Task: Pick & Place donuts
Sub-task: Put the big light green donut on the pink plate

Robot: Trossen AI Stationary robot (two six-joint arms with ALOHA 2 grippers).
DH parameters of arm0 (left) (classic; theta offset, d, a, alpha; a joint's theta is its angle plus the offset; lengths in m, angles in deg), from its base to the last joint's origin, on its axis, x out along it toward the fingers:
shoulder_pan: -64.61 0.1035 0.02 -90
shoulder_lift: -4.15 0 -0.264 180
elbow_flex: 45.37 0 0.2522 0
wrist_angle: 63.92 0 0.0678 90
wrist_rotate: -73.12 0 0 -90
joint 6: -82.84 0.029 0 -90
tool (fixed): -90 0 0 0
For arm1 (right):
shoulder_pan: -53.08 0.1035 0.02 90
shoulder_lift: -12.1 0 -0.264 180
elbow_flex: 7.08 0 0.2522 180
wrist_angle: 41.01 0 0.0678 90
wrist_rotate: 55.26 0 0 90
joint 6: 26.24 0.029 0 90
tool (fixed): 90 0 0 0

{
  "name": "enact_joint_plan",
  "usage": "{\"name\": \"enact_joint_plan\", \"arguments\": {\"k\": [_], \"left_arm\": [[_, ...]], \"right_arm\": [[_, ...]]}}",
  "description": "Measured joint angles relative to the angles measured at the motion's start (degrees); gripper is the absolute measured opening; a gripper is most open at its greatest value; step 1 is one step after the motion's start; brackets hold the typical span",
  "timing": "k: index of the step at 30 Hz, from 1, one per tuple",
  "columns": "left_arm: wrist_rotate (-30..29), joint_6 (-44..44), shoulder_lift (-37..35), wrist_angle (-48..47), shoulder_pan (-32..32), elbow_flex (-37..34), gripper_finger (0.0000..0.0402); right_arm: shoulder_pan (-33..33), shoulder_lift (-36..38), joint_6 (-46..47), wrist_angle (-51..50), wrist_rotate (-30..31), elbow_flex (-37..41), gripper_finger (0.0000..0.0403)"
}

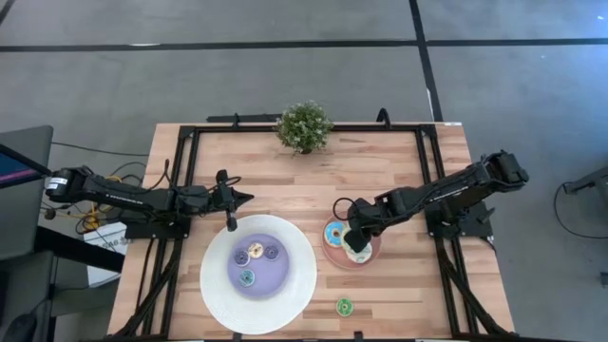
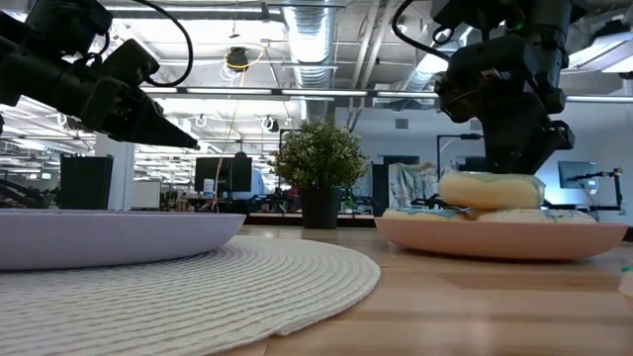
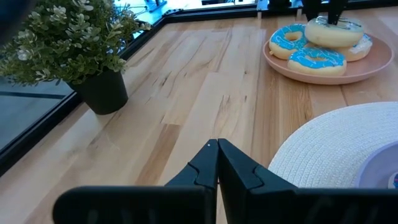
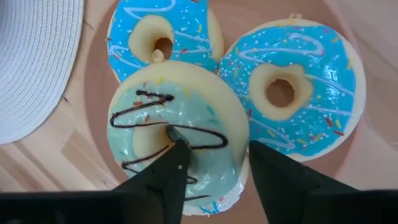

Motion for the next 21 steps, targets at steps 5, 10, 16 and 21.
{"name": "enact_joint_plan", "arguments": {"k": [5,10,16,21], "left_arm": [[0.0,-0.1,0.0,0.0,0.0,0.0,0.0],[0.0,0.0,0.0,0.0,0.0,0.0,0.0],[0.0,0.0,0.0,0.0,0.0,0.0,0.0],[0.0,0.0,0.0,0.0,0.0,0.0,0.0]], "right_arm": [[0.0,0.1,0.0,-0.3,-0.1,0.0,0.0211],[-0.3,0.1,0.0,-1.9,-0.1,0.0,0.0236],[-0.6,0.4,0.0,-2.9,-0.3,0.0,0.0239],[-0.6,3.4,0.2,-3.6,0.0,0.0,0.024]]}}
